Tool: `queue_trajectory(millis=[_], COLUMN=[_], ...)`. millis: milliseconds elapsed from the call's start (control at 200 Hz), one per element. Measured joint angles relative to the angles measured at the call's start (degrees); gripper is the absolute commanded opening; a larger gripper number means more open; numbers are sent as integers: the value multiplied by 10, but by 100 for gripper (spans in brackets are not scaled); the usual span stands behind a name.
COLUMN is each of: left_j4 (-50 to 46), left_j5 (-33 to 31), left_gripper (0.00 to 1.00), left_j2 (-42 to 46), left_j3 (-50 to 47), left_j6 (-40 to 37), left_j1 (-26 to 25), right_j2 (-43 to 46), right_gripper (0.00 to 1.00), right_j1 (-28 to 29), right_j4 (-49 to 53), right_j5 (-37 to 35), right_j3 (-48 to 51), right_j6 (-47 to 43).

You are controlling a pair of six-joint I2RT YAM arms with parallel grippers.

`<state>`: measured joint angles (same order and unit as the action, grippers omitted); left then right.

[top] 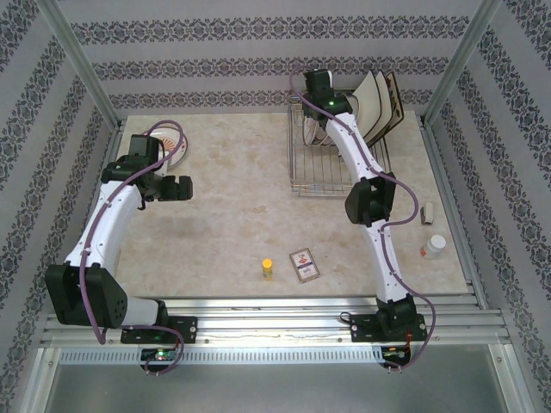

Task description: Unload the plates from the dish rack

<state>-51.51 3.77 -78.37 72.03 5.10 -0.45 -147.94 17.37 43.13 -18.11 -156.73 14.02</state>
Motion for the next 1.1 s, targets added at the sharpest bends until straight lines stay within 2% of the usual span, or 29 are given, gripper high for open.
queue_trajectory(millis=[55, 255, 320, 784, 1099], left_j4=[-3, -5, -5, -4, -5], left_j5=[0, 0, 0, 0, -6], left_gripper=[100, 100, 100, 100, 100], left_j2=[0, 0, 0, 0, -1], left_j3=[1, 1, 1, 1, 2], left_j6=[0, 0, 0, -2, -2], left_j1=[0, 0, 0, 0, 0], right_j2=[0, 0, -1, 9, 108], right_gripper=[19, 9, 0, 0, 0], right_j1=[0, -4, -7, 1, 16], right_j4=[-2, 5, 9, 28, 62], right_j5=[2, -15, -19, -39, -72], right_j3=[-1, -2, -2, -2, 6], right_j6=[3, -2, -4, -12, -72])
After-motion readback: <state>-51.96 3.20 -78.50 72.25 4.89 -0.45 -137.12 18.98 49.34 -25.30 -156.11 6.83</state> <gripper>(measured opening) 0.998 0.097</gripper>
